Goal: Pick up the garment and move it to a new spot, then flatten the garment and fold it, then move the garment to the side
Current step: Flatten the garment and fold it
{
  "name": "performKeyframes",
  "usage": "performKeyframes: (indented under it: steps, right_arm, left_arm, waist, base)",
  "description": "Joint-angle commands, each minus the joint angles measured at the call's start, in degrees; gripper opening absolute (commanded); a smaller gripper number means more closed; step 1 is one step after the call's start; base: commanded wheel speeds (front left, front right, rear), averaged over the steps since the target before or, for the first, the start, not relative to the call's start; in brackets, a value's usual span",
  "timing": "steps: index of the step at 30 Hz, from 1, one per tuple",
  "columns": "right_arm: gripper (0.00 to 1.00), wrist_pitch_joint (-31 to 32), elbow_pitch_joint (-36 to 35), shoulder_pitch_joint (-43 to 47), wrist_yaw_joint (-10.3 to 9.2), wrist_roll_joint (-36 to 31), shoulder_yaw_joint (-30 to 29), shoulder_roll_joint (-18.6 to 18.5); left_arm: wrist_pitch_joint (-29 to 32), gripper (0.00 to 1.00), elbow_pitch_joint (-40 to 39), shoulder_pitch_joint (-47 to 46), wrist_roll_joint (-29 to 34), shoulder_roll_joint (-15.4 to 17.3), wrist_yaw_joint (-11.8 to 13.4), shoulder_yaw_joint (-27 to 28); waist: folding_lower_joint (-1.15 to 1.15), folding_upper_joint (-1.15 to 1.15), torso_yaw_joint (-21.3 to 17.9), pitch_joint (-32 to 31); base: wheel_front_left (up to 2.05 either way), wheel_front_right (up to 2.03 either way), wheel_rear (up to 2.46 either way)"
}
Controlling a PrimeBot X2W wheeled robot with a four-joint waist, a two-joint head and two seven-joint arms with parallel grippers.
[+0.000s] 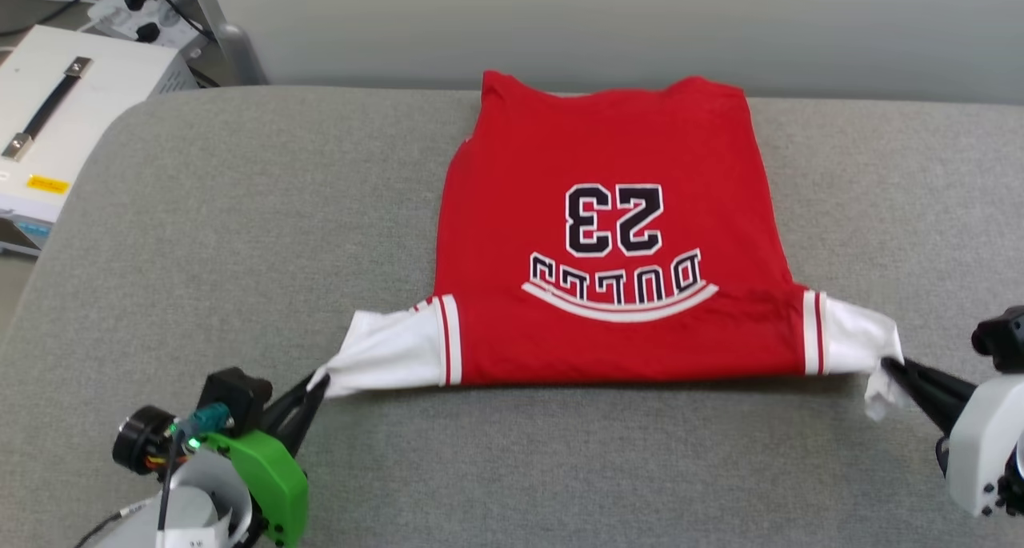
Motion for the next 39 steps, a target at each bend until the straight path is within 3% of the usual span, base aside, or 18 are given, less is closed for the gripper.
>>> performKeyframes:
  steps: [1,14,19,21,33,37,39]
  right_arm:
    - [0.0,0.62,-0.86,1.4,-0.1,1.18,0.54,-1.04]
    - [0.0,11.15,-5.55,12.87,-0.1,11.1,1.74,-6.48]
    - [0.0,12.71,-5.24,15.89,-0.1,11.93,-0.29,-5.98]
    - [1.0,13.11,-5.34,16.27,-0.1,11.53,-1.42,-5.65]
    - [1.0,17.47,-10.0,11.51,-0.1,11.95,-14.59,-2.29]
    - [1.0,21.57,-9.53,6.97,-0.1,8.98,-20.23,0.05]
    - [1.0,25.84,-7.84,1.75,-0.1,4.87,-24.34,3.43]
  left_arm:
    - [0.34,0.0,-0.23,1.71,-0.52,0.32,0.29,-0.38]
    - [4.68,0.0,-8.26,10.65,-2.4,3.9,1.1,-3.99]
    - [5.83,0.0,-11.3,11.49,-2.88,4.11,2.23,-4.24]
    - [6.1,0.0,-12.45,11.18,-3.04,4.1,2.49,-4.05]
    - [7.68,0.0,-23.6,7.36,-1.56,6.04,4.37,-2.52]
    - [8.39,0.0,-29.38,5.92,-0.29,7.07,5.36,-2.01]
    - [8.8,0.0,-33.48,4.69,1.19,7.52,6.11,-1.83]
  waist:
    - [0.01,0.0,0.42,-1.91]
    - [0.01,0.0,1.93,-6.45]
    - [0.01,0.0,2.34,-6.22]
    - [0.01,0.0,2.46,-5.84]
    - [0.01,0.0,4.63,-1.15]
    - [0.01,0.0,6.3,2.62]
    - [0.01,0.0,7.85,6.22]
  base:
    - [0.0,0.0,0.0]
    - [0.0,0.0,0.0]
    - [0.0,0.0,0.0]
    - [0.0,0.0,0.0]
    - [0.0,0.0,0.0]
    - [0.0,0.0,0.0]
    - [0.0,0.0,0.0]
